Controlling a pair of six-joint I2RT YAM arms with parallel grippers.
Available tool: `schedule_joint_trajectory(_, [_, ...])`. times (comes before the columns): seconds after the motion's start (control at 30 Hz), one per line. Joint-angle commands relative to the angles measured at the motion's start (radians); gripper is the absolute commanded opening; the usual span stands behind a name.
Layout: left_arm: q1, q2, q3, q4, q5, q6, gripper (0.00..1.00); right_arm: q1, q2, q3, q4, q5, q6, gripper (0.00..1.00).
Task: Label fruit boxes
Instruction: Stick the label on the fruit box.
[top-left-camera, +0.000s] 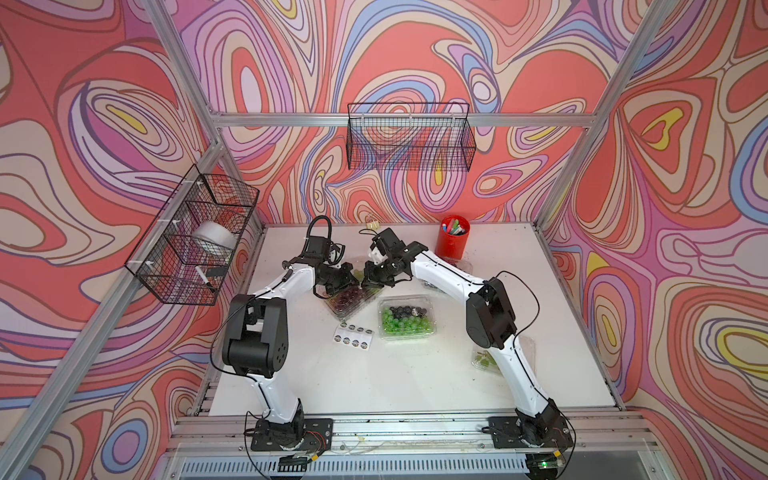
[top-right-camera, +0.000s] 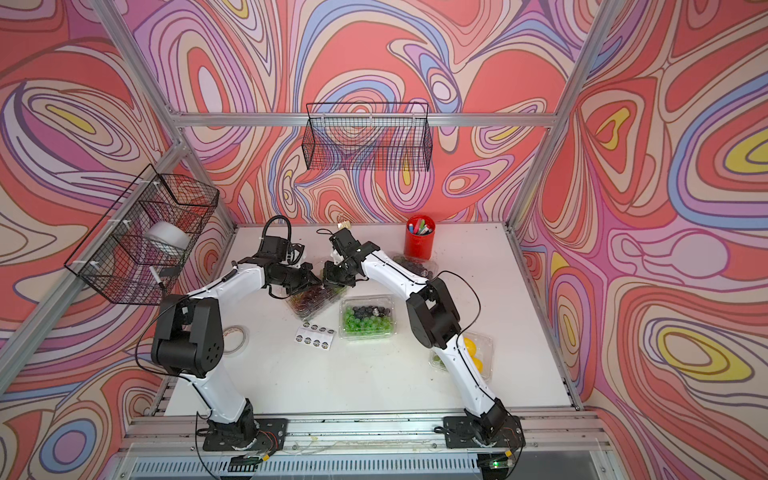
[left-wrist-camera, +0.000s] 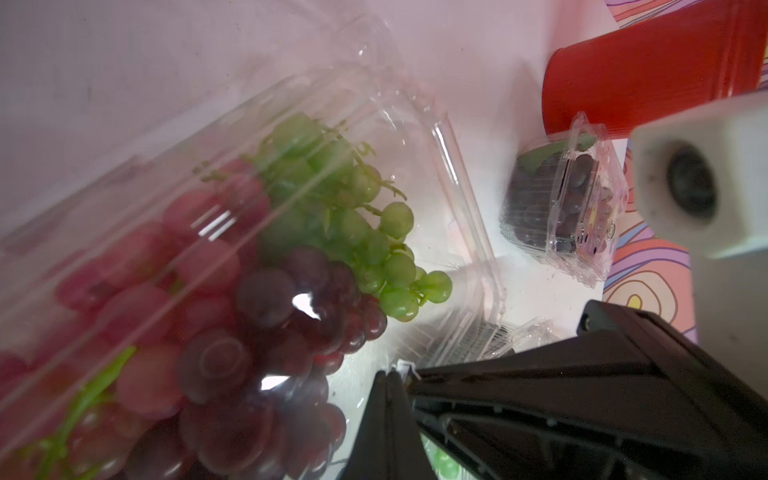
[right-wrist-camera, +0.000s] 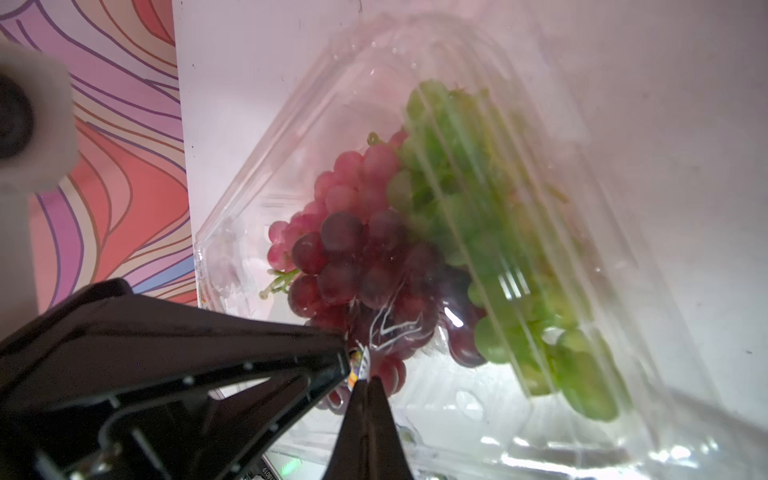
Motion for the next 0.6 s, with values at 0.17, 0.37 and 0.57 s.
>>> schedule_joint_trajectory(0.17, [-0.010, 0.033, -0.020, -0.008, -0.017, 0.013, 0.04, 0.006, 0.037, 0.025, -0.021, 0.025, 0.000, 0.00])
schedule_joint_trajectory(0.37, [-0.013, 0.019, -0.058, -0.033, -0.055, 0.048, 0.04, 0.006, 0.037, 0.028, -0.030, 0.033, -0.001, 0.00])
schedule_joint_trajectory(0.57, [-0.014, 0.015, -0.071, -0.060, -0.114, 0.101, 0.04, 0.003, 0.001, 0.020, -0.036, 0.074, -0.008, 0.16])
